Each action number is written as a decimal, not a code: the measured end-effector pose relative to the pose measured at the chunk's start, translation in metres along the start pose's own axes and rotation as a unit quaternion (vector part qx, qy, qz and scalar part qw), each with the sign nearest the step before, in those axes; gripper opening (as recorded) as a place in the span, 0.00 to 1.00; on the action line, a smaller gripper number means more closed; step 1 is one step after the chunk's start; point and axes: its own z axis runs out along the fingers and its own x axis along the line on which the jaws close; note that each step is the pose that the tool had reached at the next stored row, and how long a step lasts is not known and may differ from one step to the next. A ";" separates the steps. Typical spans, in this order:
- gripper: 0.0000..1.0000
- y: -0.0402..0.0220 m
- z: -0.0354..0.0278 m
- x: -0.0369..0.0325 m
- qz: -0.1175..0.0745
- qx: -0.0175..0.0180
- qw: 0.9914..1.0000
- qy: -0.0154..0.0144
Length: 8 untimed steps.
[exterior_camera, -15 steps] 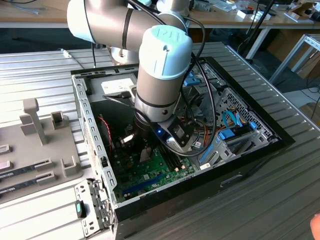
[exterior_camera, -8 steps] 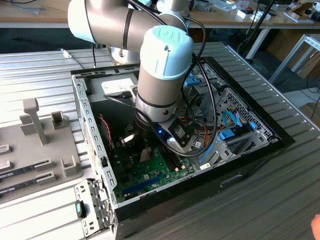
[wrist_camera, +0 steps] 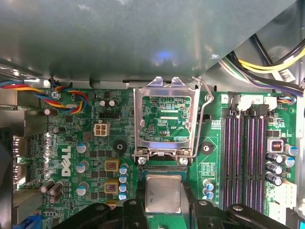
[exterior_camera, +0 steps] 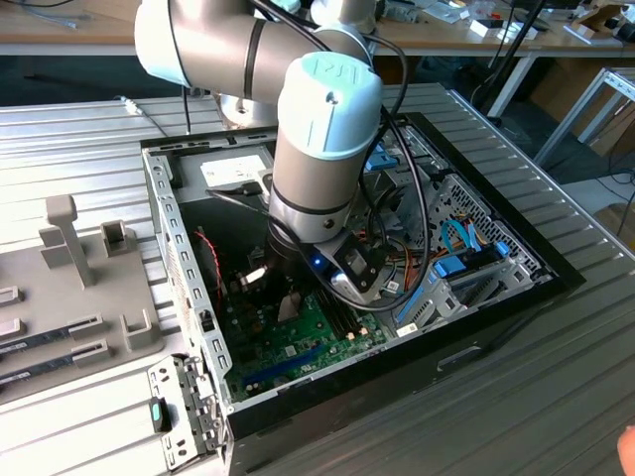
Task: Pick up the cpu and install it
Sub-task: 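Place the cpu into insertion slot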
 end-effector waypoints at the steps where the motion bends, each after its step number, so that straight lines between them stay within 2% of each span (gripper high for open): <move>1: 0.39 0.0001 0.0002 0.0004 0.000 0.000 1.000 0.000; 7: 0.39 0.0001 0.0004 0.0008 0.000 -0.002 1.000 0.000; 8: 0.46 0.0001 0.0005 0.0007 0.000 -0.002 1.000 0.000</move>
